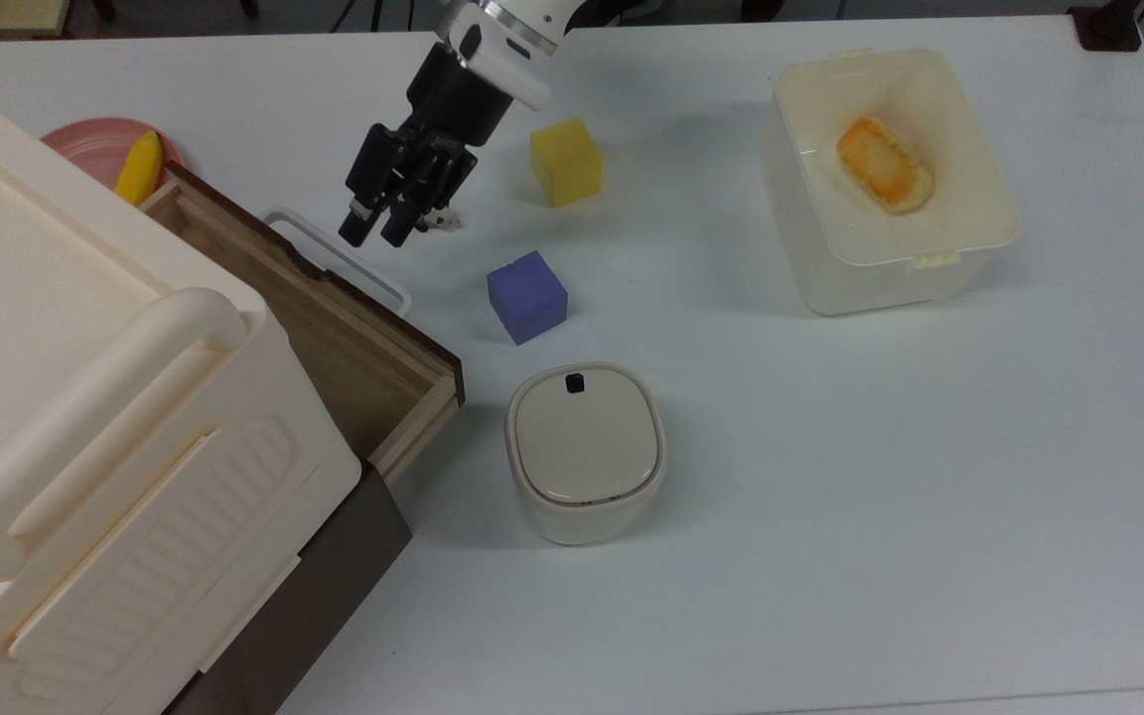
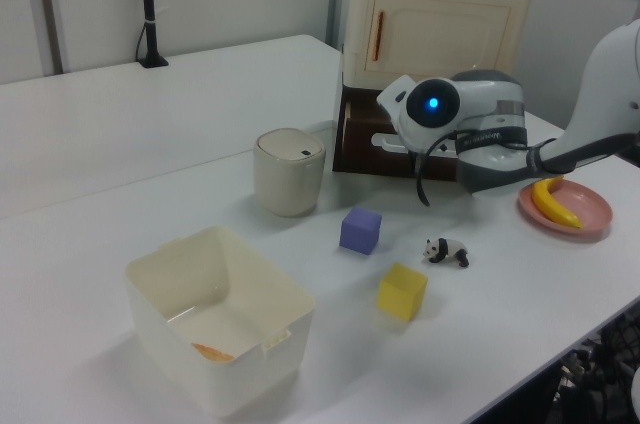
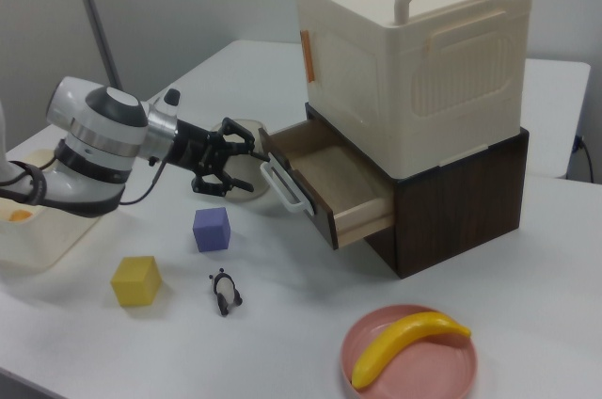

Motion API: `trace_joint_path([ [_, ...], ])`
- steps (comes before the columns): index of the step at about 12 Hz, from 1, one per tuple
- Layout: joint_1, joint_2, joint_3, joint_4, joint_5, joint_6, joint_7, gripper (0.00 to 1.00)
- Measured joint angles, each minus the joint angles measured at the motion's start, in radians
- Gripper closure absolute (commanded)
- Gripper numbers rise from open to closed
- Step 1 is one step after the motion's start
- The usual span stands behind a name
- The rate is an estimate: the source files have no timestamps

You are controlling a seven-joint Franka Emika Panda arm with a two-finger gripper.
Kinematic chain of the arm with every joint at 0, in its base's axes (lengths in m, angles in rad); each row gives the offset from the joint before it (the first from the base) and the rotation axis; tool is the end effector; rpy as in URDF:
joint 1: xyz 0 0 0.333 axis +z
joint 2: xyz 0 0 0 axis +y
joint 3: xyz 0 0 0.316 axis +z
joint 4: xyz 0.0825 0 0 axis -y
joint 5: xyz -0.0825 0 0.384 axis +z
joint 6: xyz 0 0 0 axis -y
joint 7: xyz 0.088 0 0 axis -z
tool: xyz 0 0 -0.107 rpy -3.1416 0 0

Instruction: Slide open the drawer

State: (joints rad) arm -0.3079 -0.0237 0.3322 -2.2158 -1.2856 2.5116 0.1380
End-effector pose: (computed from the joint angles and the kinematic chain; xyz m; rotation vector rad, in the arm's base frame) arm 0.5488 0.0217 0.4150 2.0367 0.9469 0.4003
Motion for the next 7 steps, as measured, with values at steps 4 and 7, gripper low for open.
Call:
trace_joint_path([
  [4, 0.038, -0.073, 0.108, 0.123, 0.464, -0.381, -0.118, 0.27],
  [7, 0.050, -0.104, 0.130, 0.414, 0.819, -0.734, -0.276, 0.21],
])
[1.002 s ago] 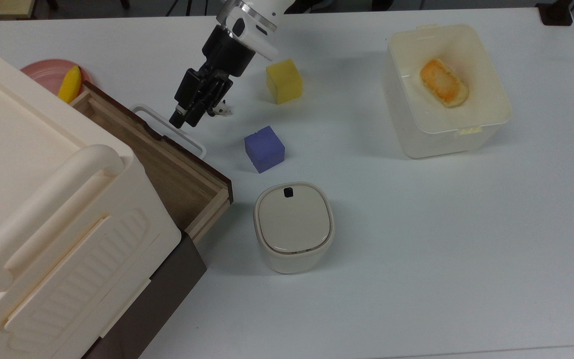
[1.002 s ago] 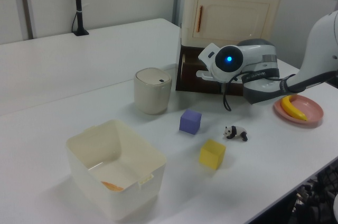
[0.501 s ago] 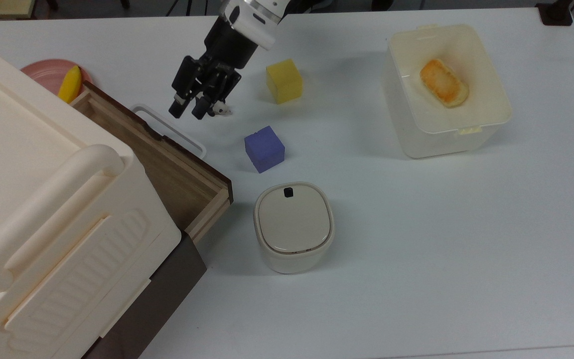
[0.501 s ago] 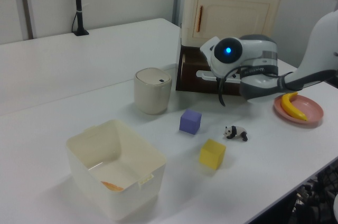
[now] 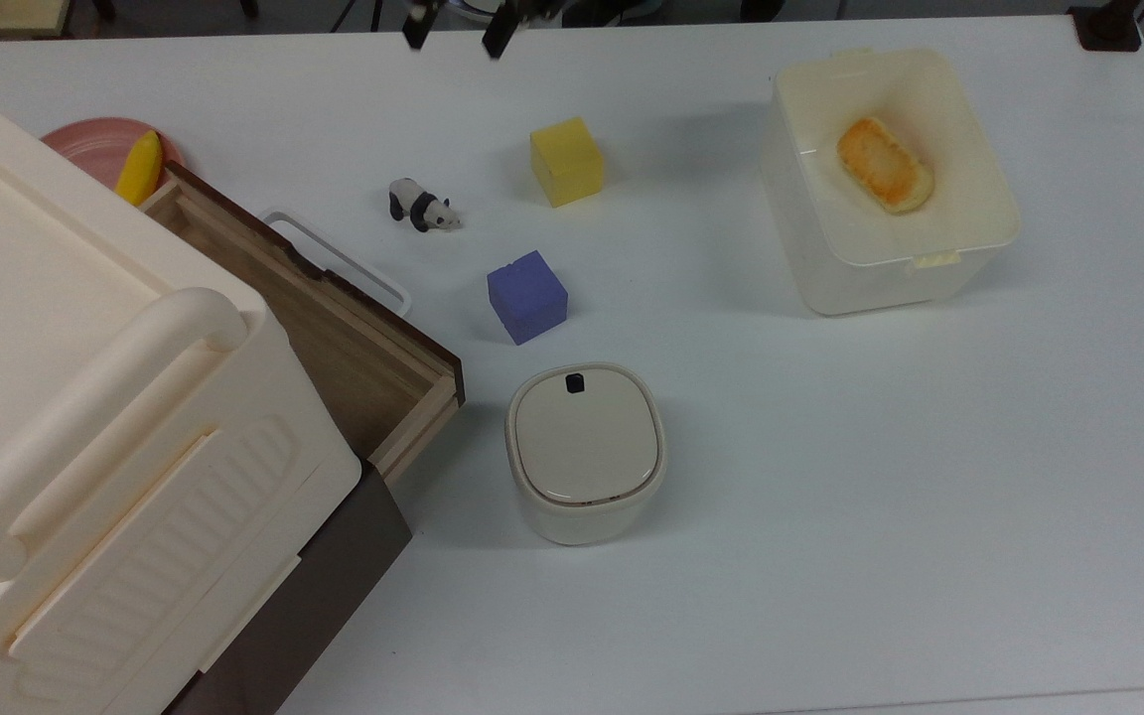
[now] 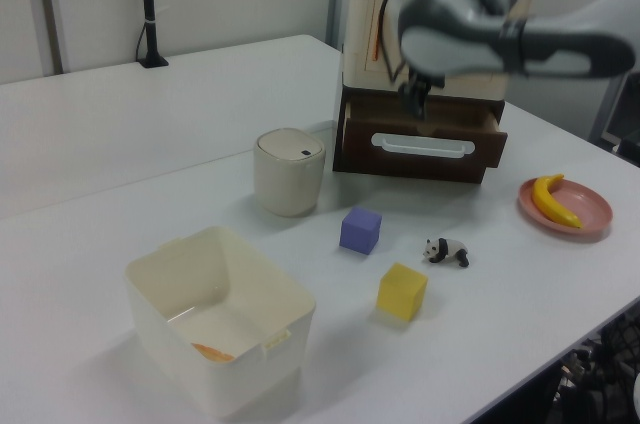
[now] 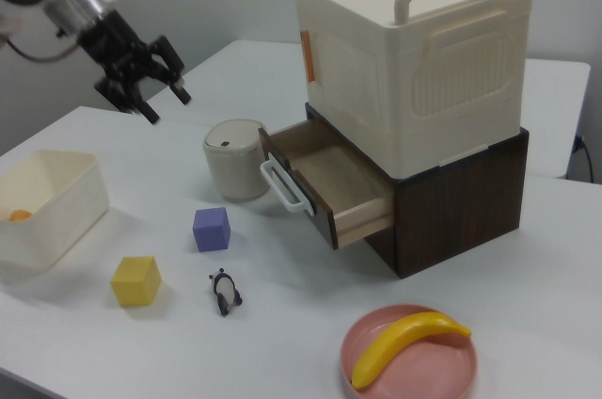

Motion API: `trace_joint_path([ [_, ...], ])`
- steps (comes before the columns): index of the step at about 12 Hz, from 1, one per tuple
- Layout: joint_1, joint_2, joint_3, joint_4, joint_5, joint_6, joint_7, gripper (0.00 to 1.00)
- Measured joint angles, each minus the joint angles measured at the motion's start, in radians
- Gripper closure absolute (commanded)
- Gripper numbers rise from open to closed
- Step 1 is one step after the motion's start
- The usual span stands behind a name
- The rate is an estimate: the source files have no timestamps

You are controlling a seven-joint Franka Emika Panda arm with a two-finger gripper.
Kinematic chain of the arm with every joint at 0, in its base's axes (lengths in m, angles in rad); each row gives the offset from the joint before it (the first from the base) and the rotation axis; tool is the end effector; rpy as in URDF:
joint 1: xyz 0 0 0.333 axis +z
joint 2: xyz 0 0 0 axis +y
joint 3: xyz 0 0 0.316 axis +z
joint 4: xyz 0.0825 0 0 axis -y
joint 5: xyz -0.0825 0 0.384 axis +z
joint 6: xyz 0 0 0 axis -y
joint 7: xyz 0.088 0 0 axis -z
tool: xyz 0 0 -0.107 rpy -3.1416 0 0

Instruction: Slide open the drawer

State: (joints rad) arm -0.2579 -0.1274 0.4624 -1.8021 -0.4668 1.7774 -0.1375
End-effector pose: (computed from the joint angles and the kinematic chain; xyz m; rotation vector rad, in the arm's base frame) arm 0.5292 0.0839 0.6057 2.5666 0.5450 0.1373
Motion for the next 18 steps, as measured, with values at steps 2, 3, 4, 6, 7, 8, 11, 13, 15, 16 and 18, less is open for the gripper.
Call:
trace_joint_path([
  [2, -0.005, 0.005, -0.011, 0.075, 0.108, -0.071, 0.017, 0.18],
  [3, -0.006, 0.015, -0.025, 0.091, 0.150, -0.090, 0.062, 0.15],
  [4, -0.006, 0.031, -0.045, 0.109, 0.190, -0.120, 0.102, 0.13],
  [6, 0.002, 0.062, -0.096, 0.151, 0.282, -0.186, 0.145, 0.00],
  [7, 0.003, 0.068, -0.121, 0.164, 0.338, -0.200, 0.163, 0.00],
  [8, 0.003, 0.071, -0.140, 0.169, 0.384, -0.202, 0.183, 0.00],
  [11, 0.015, 0.087, -0.150, 0.170, 0.420, -0.202, 0.262, 0.00],
  [13, 0.030, 0.095, -0.150, 0.170, 0.420, -0.202, 0.280, 0.00],
  [15, 0.031, 0.101, -0.150, 0.170, 0.420, -0.202, 0.281, 0.00],
  [16, 0.032, 0.104, -0.150, 0.170, 0.420, -0.202, 0.281, 0.00],
  [18, 0.036, 0.107, -0.150, 0.170, 0.420, -0.202, 0.280, 0.00],
])
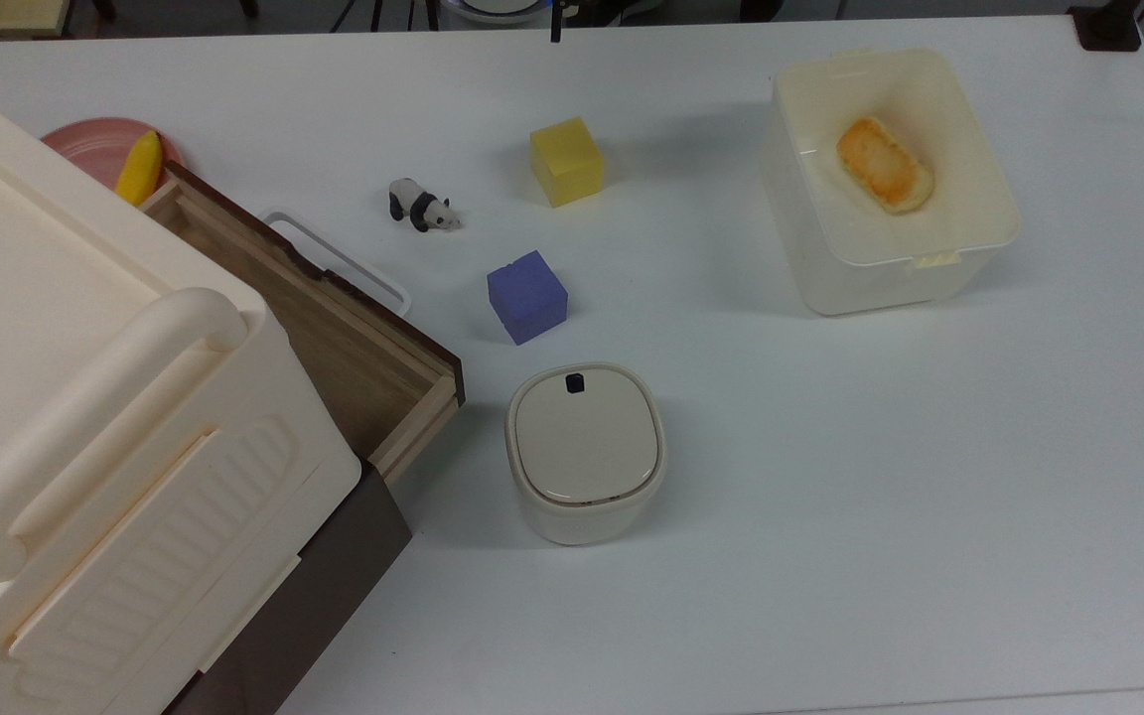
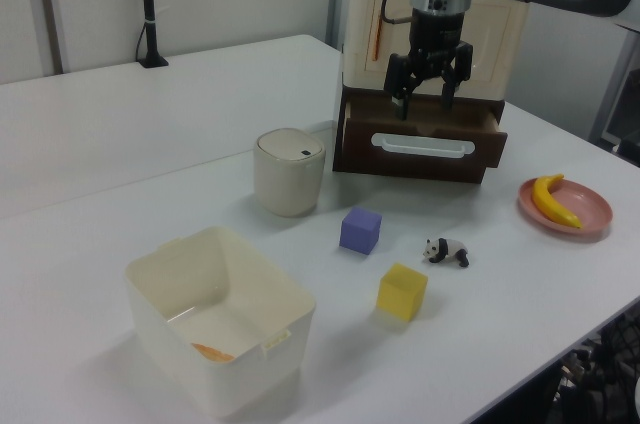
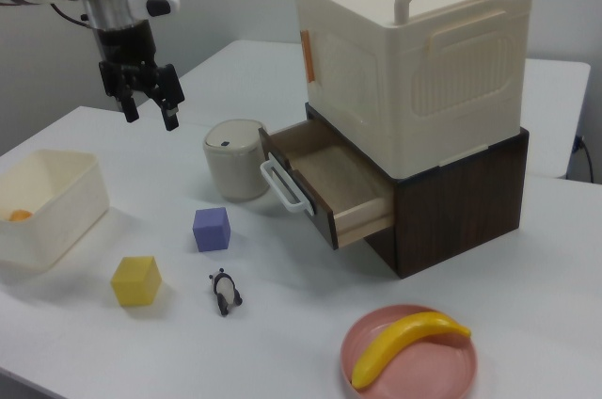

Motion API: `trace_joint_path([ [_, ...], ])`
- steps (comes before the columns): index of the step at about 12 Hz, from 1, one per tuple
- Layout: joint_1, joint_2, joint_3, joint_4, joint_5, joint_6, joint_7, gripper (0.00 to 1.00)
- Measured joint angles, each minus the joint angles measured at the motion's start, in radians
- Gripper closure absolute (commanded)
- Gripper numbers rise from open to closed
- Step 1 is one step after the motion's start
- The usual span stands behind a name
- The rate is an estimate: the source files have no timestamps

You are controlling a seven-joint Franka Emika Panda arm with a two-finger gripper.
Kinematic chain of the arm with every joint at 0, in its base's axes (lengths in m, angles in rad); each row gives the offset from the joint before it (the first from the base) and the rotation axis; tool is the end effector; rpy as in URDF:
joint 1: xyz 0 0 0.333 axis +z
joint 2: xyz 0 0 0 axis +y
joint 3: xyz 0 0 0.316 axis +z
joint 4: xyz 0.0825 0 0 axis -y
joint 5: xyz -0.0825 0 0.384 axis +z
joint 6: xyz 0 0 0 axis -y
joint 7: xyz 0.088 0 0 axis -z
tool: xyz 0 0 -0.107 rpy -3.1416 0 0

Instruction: Slide open the drawer

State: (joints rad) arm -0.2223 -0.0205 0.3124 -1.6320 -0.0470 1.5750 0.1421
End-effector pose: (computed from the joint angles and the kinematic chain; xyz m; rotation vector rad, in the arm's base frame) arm 0.5454 0.0459 0.6069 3.0829 -0.0788 -0.0479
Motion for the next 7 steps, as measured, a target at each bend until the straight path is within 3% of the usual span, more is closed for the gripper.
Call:
trace_joint_path([
  [7, 0.004, 0.016, -0.001, 0.002, -0.003, 0.068, -0.076, 0.00],
])
